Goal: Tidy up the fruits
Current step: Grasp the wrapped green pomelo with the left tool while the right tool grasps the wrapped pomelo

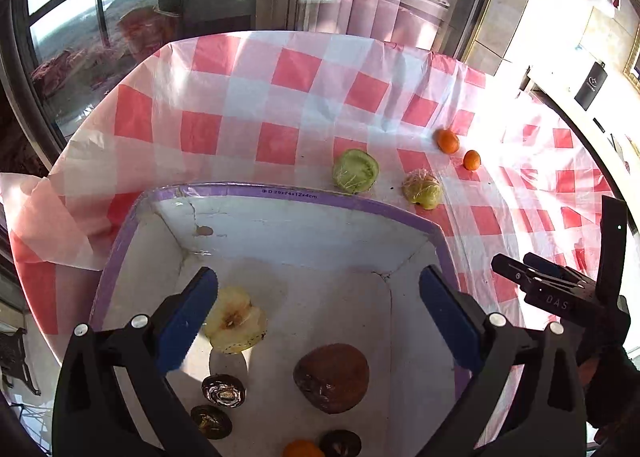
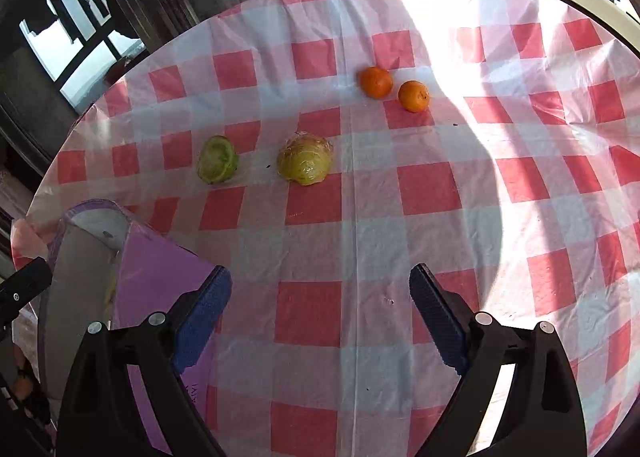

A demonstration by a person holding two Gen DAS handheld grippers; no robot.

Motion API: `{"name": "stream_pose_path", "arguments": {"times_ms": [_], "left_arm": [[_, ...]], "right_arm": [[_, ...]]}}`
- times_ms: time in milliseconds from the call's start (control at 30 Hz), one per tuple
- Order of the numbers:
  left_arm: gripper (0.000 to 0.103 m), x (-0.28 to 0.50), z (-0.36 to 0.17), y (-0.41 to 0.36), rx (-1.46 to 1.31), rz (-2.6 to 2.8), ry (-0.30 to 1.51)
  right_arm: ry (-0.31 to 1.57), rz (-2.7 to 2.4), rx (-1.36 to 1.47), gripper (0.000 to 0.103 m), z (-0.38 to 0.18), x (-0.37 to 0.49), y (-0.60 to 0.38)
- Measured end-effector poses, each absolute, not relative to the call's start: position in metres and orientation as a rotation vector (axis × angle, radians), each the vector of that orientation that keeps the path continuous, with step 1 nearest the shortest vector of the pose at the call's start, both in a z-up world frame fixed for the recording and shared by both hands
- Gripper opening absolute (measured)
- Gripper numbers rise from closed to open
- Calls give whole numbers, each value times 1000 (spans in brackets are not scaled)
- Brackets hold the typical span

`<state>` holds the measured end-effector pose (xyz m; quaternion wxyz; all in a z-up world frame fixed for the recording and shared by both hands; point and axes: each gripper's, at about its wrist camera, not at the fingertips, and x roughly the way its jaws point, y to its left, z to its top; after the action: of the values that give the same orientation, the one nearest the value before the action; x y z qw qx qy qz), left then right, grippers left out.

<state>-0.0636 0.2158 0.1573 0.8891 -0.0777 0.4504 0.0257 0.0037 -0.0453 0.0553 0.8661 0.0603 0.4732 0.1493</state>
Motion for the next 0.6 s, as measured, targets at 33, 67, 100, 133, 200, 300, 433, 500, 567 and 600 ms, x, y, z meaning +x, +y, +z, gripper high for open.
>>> {"name": "stream_pose_path", "arguments": {"times_ms": [33,67,100,133,200,300,433,500,567,600], "left_arm": [[101,-55,161,212,-156,55,933],[101,-47,163,207,-154,58,932],[101,-38,165,204,-155,61,935],[101,-28,166,199,-161,66,941],[101,-7,166,191,-175,84,960],[101,29,157,179,-161,106,1048],[101,83,136,165,-77,107,1224],[101,109,126,158,34,109,1286],[101,129,116,154,133,89,1324],[101,139,109,152,172,75,1346]], "right_arm": [[1000,319,125,88,50,9,-48],[1006,326,120,88,45,15,-49],[1011,333,111,88,42,21,-50],[1013,340,102,88,38,26,-51],[1017,358,86,88,33,36,-51],[1006,401,39,88,28,51,-48],[982,480,-41,88,20,76,-36],[962,523,-86,88,18,90,-28],[941,566,-145,88,16,101,-18],[929,586,-182,88,16,107,-12]]}}
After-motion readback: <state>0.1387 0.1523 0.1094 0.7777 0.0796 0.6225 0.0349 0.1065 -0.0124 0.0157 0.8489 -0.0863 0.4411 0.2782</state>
